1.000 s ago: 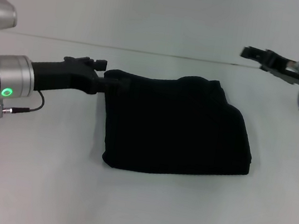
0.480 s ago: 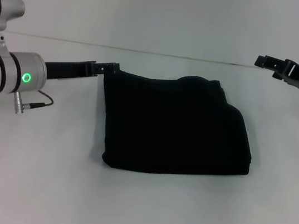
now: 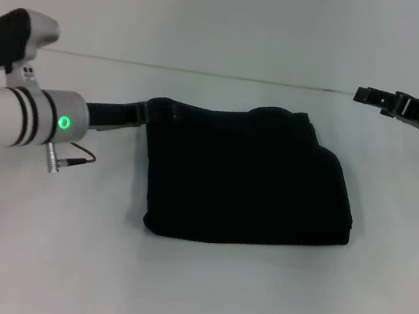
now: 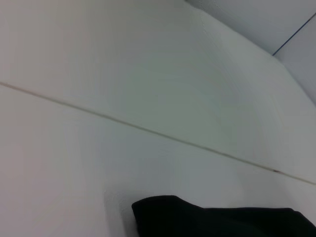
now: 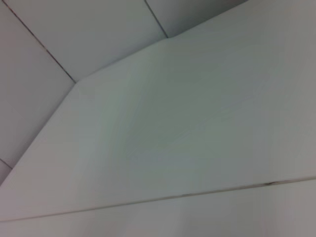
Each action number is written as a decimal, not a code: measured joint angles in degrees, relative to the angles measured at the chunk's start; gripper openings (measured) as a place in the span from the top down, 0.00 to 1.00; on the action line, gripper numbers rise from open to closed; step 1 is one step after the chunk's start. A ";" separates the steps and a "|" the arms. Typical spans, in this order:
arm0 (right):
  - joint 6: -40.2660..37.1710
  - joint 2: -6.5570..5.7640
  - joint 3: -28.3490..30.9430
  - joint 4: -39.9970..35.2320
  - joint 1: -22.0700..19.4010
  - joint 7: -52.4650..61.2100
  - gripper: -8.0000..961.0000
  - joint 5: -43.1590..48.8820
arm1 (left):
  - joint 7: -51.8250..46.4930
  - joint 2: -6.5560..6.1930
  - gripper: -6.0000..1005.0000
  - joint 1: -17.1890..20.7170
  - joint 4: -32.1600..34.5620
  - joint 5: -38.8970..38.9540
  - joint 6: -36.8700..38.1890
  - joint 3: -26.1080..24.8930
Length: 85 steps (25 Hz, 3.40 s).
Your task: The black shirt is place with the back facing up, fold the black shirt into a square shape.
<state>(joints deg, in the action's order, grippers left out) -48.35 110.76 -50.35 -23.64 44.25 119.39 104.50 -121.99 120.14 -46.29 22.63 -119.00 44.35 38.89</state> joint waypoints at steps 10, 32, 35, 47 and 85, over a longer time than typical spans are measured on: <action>-0.06 -0.03 -0.20 -0.54 0.90 0.01 0.21 1.94 | -0.11 1.10 0.07 -3.04 -3.02 0.42 -4.86 -0.30; 0.15 0.24 -0.18 -1.42 0.95 -1.30 0.21 1.97 | -0.73 2.31 0.07 -4.80 -5.39 0.80 -11.25 -0.01; 0.20 0.24 -0.18 -1.45 1.02 -1.36 0.21 2.44 | -0.72 2.42 0.07 -5.01 -5.30 0.80 -11.02 0.02; 0.43 0.44 -0.18 -1.50 0.74 -1.38 0.21 2.65 | 1.23 3.03 0.24 -4.85 -4.76 0.77 -13.18 -0.03; 2.65 1.32 -0.63 -0.90 0.25 -2.11 0.33 2.64 | 1.29 1.75 0.98 -7.63 -2.15 1.21 -7.62 0.13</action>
<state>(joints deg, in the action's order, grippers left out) -45.70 112.08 -50.98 -24.54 44.49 117.28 107.13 -120.71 121.89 -53.92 20.48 -117.79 36.73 39.03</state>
